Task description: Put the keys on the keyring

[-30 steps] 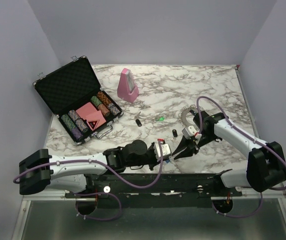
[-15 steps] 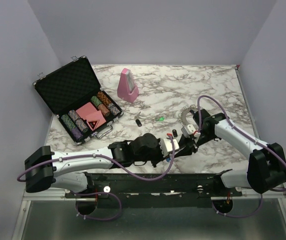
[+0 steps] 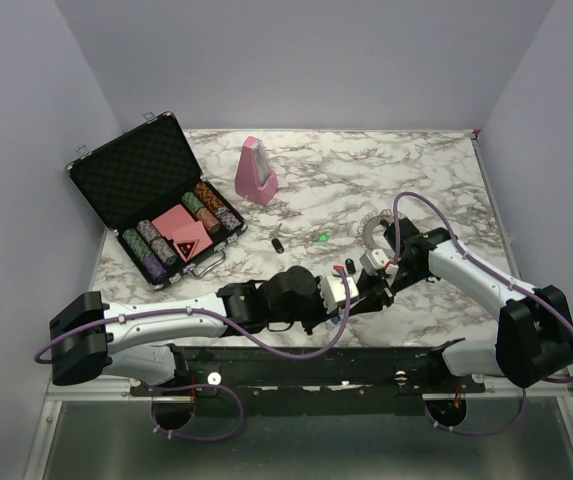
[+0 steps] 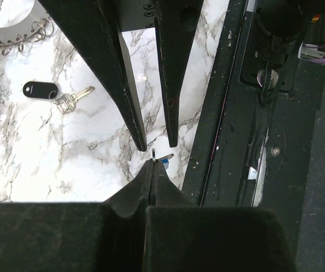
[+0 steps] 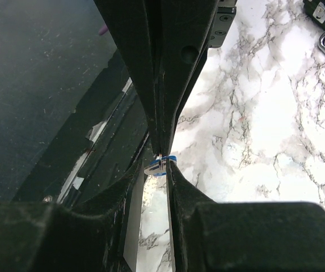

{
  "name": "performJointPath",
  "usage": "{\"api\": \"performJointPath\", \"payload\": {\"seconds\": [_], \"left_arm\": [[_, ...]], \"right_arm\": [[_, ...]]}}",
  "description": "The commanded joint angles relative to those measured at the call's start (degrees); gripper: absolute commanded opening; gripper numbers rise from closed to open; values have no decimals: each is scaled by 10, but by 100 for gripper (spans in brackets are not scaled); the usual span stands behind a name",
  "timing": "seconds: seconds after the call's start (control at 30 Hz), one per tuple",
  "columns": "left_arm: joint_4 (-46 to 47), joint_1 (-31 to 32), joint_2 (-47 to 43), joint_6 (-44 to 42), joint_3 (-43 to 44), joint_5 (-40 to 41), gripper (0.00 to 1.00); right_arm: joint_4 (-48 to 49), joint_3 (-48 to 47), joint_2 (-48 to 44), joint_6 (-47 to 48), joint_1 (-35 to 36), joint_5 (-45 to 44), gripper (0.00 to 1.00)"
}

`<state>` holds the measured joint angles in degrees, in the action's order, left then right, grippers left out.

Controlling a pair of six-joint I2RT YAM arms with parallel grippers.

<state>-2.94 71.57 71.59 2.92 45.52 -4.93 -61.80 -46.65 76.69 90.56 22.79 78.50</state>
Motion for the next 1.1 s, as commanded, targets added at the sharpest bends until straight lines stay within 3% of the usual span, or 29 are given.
{"api": "performJointPath", "payload": {"seconds": [0.0, 0.43, 1.07], "left_arm": [[13, -5, 1, 8, 10, 5, 0], [27, -6, -5, 17, -3, 9, 0], [27, -8, -2, 24, 1, 14, 0]], "right_arm": [[15, 8, -3, -10, 5, 10, 30], [17, 2, -1, -23, 6, 25, 22], [27, 2, -2, -33, 6, 22, 18]]}}
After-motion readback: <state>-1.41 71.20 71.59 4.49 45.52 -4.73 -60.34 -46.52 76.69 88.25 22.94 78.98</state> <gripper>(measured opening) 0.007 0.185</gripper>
